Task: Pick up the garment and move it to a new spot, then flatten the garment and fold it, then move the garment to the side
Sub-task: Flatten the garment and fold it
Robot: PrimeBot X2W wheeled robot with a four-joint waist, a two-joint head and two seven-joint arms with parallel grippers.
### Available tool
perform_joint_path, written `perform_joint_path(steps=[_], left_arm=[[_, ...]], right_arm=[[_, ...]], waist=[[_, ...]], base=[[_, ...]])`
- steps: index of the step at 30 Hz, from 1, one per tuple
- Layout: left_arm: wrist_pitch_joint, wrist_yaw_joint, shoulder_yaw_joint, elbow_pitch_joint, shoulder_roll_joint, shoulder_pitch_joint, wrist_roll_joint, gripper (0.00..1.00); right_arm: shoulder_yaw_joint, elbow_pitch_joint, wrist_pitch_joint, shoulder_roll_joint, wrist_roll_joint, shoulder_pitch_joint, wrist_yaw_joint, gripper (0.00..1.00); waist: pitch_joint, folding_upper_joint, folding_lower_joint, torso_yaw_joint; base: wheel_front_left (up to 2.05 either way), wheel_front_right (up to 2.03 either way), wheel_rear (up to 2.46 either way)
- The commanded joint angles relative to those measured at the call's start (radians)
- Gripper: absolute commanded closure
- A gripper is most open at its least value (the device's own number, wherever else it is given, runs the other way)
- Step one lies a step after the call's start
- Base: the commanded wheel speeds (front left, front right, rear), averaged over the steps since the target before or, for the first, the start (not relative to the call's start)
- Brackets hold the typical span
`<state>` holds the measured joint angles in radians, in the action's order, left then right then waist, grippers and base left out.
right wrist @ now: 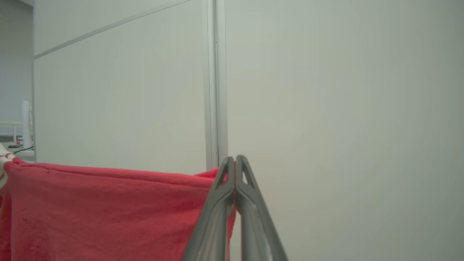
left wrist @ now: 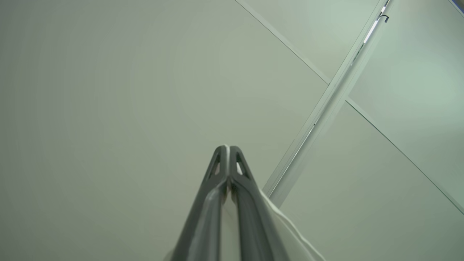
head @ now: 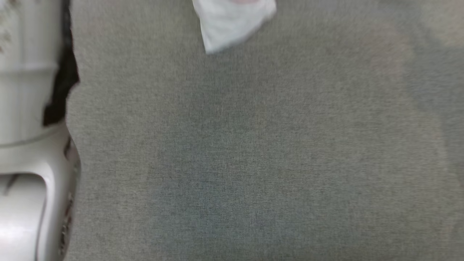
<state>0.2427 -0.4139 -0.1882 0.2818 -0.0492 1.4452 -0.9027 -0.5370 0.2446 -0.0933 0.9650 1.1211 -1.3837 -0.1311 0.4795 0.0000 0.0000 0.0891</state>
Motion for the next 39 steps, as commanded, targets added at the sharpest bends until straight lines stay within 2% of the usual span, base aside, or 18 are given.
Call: perform_joint_path(steps=[1, 4, 8, 13, 18, 21, 25, 29, 32, 39], left_arm=[[0.009, 0.010, 0.011, 0.019, -0.005, 0.032, 0.009, 1.00], [0.021, 0.040, 0.029, 0.049, -0.004, 0.125, 0.021, 1.00], [0.020, 0.097, 0.066, -0.030, -0.002, 0.148, 0.080, 1.00], [0.021, 0.129, -0.025, -0.058, -0.003, 0.045, 0.067, 1.00], [0.021, 0.142, -0.120, -0.056, -0.004, -0.114, 0.058, 1.00], [0.021, 0.163, -0.173, -0.022, -0.003, -0.264, 0.049, 1.00], [0.021, 0.188, -0.209, 0.058, -0.004, -0.409, 0.105, 1.00], [0.021, 0.246, -0.211, 0.155, -0.005, -0.558, 0.144, 1.00], [0.021, 0.303, -0.216, 0.247, -0.042, -0.684, 0.174, 1.00], [0.020, 0.362, -0.247, 0.335, -0.107, -0.821, 0.194, 1.00]], right_arm=[[-0.009, 0.015, -0.028, -0.011, -0.012, -0.027, 0.001, 1.00], [-0.049, 0.047, -0.116, -0.038, -0.049, -0.121, 0.001, 1.00], [-0.083, 0.037, -0.166, -0.045, -0.049, -0.168, 0.001, 1.00], [-0.098, 0.023, -0.173, -0.020, -0.003, -0.087, 0.001, 1.00], [-0.143, 0.007, -0.173, 0.004, 0.007, 0.075, 0.001, 1.00], [-0.189, 0.015, -0.173, 0.002, 0.031, 0.221, 0.001, 1.00], [-0.235, 0.029, -0.173, -0.015, 0.045, 0.348, 0.001, 1.00], [-0.292, 0.056, -0.173, -0.044, 0.054, 0.467, 0.001, 1.00], [-0.349, 0.093, -0.171, -0.078, 0.069, 0.551, 0.001, 1.00], [-0.425, 0.155, -0.171, -0.131, 0.110, 0.633, 0.001, 1.00]], waist=[[0.096, 0.0000, 0.0000, 0.016], [0.128, 0.0000, 0.0000, 0.026], [0.168, 0.0000, 0.0000, 0.044], [0.197, 0.0000, 0.0000, 0.084], [0.190, 0.0000, 0.0000, 0.114], [0.143, 0.0000, 0.0000, 0.125], [0.072, 0.0000, 0.0000, 0.127], [-0.012, 0.0000, 0.0000, 0.119], [-0.092, 0.0000, 0.0000, 0.110], [-0.193, 0.0000, 0.0000, 0.097]], base=[[0.00, 0.00, 0.00], [0.00, 0.00, 0.00], [0.00, 0.00, 0.00], [0.00, 0.00, 0.00], [0.00, 0.00, 0.00], [0.00, 0.00, 0.00], [0.00, 0.00, 0.00], [0.00, 0.00, 0.00], [0.00, 0.00, 0.00], [0.00, 0.00, 0.00]])
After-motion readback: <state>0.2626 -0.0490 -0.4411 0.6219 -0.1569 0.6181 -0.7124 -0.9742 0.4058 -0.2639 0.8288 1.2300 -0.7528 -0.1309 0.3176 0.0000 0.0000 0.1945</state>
